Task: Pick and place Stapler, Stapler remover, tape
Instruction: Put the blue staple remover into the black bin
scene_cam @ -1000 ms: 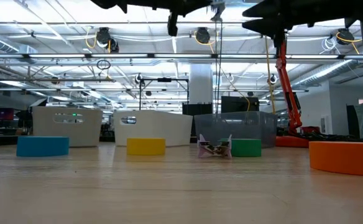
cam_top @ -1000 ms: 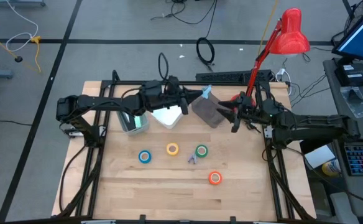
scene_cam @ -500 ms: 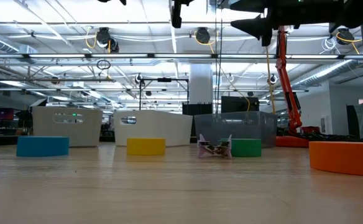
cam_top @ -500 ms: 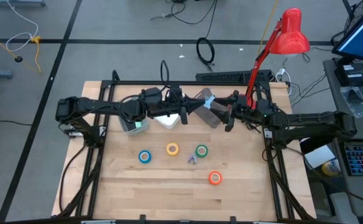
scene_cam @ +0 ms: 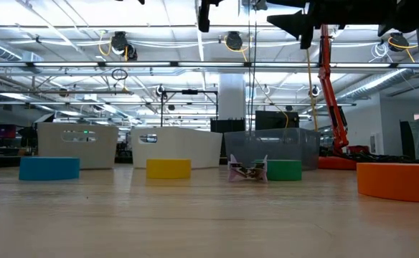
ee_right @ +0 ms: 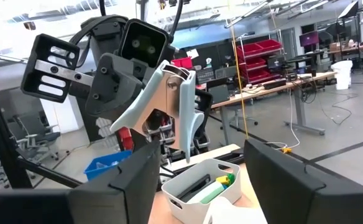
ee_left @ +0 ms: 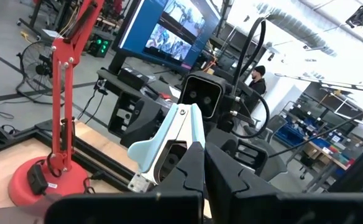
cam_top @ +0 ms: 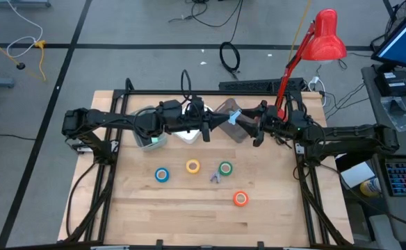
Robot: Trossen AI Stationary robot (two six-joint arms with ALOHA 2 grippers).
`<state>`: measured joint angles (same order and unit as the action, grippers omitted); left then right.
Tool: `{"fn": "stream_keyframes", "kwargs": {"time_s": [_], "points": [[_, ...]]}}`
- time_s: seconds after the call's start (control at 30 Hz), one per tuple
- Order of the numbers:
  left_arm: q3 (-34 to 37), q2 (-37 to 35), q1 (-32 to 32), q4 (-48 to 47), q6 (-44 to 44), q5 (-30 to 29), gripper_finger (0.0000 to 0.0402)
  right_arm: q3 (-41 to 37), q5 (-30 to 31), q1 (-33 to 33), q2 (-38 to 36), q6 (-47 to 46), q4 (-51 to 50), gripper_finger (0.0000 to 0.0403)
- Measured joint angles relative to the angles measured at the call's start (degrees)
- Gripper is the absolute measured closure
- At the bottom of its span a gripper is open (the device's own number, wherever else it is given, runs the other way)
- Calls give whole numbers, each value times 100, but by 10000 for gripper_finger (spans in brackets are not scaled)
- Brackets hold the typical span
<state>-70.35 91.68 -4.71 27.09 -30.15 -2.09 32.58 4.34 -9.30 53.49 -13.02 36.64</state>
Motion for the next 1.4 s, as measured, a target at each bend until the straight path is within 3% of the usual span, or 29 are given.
{"fn": "stream_keyframes", "kwargs": {"time_s": [0.47, 0.67, 1.4], "points": [[0, 0, 24, 22, -39, -105, 401, 0, -4, 0, 139, -64, 201, 244], [-2, 61, 46, 1, -39, -98, 401, 0, -10, 0, 454, -178, 474, 250], [-2, 59, 46, -39, -15, -48, 401, 0, -25, 2, 339, -280, 293, 312]]}}
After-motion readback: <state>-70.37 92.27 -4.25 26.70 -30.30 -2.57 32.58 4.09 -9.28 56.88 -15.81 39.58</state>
